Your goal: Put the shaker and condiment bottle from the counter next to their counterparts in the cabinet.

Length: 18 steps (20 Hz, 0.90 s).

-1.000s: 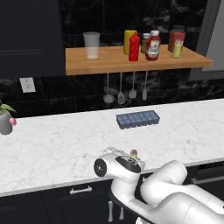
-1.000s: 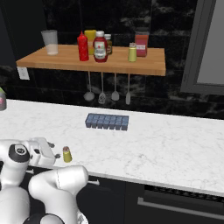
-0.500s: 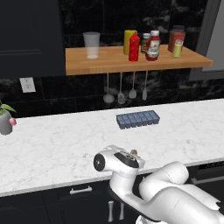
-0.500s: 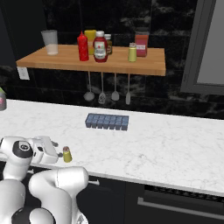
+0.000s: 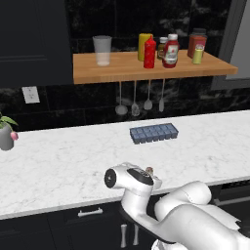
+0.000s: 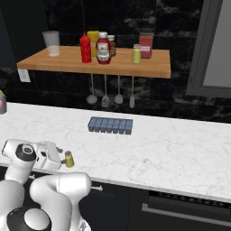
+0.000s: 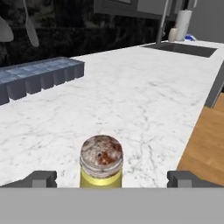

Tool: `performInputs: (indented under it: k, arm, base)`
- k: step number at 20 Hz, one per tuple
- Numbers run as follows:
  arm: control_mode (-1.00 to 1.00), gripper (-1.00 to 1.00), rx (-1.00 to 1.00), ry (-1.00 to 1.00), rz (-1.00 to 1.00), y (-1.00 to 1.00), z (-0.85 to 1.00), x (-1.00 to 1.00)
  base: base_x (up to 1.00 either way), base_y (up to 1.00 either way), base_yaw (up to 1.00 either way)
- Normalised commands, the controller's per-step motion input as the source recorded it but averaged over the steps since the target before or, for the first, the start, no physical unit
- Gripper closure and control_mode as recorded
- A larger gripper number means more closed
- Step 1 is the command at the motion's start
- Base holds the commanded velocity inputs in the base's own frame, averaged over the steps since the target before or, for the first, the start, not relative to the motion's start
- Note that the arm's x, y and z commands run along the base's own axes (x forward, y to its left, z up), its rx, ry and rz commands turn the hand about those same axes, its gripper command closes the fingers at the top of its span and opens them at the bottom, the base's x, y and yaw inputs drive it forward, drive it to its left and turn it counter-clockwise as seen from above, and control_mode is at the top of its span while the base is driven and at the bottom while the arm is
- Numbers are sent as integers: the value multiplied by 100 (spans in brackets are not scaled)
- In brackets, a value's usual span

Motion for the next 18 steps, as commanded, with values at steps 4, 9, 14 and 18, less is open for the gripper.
performInputs:
  k: [4, 9, 14, 18]
  arm:
    - [-100, -100, 4, 0, 0, -47, -23, 7]
    - [-100, 100, 3, 0, 0, -41, -25, 8]
    - [-100, 100, 6, 2, 0, -40, -15, 4]
    - [-100, 100, 0, 9, 0, 1, -13, 7]
  base:
    - [0, 0, 0]
    - [0, 0, 0]
    - [0, 0, 0]
    - [0, 0, 0]
